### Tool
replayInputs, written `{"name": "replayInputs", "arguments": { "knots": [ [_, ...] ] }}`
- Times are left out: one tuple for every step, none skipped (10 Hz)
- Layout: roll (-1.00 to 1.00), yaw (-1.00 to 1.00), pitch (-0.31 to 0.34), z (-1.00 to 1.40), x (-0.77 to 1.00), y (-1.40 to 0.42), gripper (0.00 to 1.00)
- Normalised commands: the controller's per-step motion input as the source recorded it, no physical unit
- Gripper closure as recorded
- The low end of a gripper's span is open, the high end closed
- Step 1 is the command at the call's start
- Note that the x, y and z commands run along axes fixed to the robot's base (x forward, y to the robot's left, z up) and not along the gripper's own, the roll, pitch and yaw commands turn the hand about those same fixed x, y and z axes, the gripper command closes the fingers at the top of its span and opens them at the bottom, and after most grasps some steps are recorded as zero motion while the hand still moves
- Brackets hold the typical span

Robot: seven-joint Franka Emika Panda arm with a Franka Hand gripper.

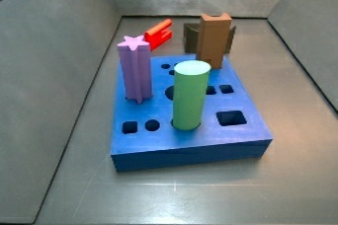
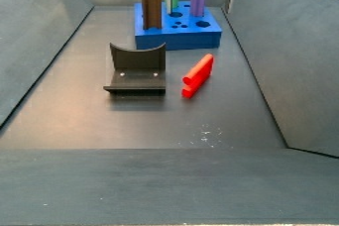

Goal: Pick up the square-circle object. Move up. Place the square-circle object on the fixture. Regrasp the square-circle object. Move to above the board. Insert the square-circle object.
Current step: Pick up the square-circle object.

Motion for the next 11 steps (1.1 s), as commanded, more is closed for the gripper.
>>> {"name": "replayInputs", "arguments": {
  "knots": [
    [-0.02, 0.00, 0.000, 0.00, 0.00, 0.00, 0.00],
    [0.00, 0.00, -0.001, -0.08, 0.00, -0.10, 0.00],
    [0.00, 0.30, -0.066, -0.60, -0.31, -0.43, 0.00],
    [0.07, 0.82, 0.047, -0.63, -0.06, -0.36, 0.00],
    [0.07, 0.90, 0.051, -0.71, 0.00, -0.28, 0.00],
    [0.07, 1.00, 0.041, -0.77, 0.00, -0.17, 0.00],
    [0.06, 1.00, 0.041, -0.77, 0.00, -0.13, 0.00],
    [0.00, 1.00, 0.029, -0.75, 0.00, 0.00, 0.00],
    [-0.04, 0.06, -0.139, -0.53, -0.04, -0.34, 0.00],
    [-0.03, -0.97, -0.096, -0.33, 0.00, -0.13, 0.00],
    [-0.03, -1.00, -0.043, -0.32, 0.00, -0.05, 0.00]
  ]
}}
